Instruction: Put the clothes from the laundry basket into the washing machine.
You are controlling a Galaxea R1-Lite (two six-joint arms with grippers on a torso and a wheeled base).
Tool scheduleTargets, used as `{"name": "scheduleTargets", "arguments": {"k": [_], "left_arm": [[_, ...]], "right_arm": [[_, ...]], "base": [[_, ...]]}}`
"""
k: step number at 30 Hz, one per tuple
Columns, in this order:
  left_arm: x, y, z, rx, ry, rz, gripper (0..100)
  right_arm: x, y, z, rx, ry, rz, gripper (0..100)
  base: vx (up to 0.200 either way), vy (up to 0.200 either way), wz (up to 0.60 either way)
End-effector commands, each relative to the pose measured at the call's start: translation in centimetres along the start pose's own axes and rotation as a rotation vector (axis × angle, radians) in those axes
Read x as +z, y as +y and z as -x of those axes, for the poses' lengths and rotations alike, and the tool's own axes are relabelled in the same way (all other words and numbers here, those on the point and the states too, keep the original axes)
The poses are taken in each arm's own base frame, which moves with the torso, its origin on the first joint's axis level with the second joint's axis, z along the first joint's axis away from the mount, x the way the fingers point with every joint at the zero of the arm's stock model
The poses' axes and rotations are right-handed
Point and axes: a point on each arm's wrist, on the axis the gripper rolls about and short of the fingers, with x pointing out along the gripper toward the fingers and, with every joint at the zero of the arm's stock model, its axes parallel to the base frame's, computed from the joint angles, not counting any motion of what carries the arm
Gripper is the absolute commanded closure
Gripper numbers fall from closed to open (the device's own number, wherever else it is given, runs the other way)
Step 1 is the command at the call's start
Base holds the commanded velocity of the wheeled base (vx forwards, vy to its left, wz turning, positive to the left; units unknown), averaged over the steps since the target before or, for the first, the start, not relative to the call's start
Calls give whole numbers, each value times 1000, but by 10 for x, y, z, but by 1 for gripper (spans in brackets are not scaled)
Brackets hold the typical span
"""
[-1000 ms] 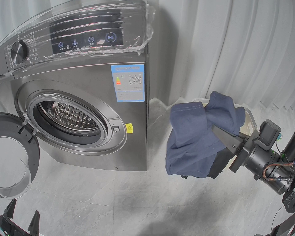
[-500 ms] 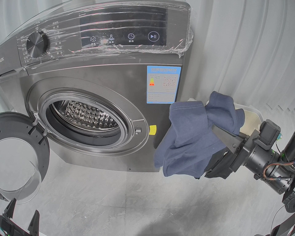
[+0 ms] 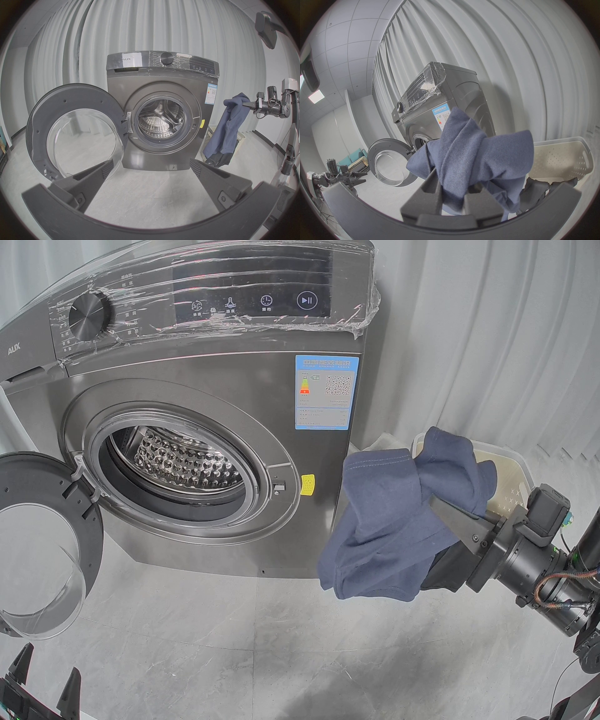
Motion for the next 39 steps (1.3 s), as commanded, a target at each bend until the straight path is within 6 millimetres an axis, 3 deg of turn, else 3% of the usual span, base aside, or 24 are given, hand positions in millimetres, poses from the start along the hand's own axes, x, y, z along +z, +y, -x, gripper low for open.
{"name": "scheduleTargets", "arguments": {"k": [1,19,25,34,39], "left_arm": [[-5,0,0,0,2,0,0],[-5,0,0,0,1,0,0],[-5,0,0,0,1,0,0],[-5,0,0,0,1,0,0],[-5,0,0,0,2,0,0]], "right_arm": [[0,0,0,0,1,0,100],[0,0,0,-1,-1,0,100],[0,0,0,0,0,0,100],[0,0,0,-1,-1,0,100],[0,0,0,-3,1,-1,100]], "base": [[0,200,0],[0,200,0],[0,0,0],[-200,0,0],[0,0,0]]}}
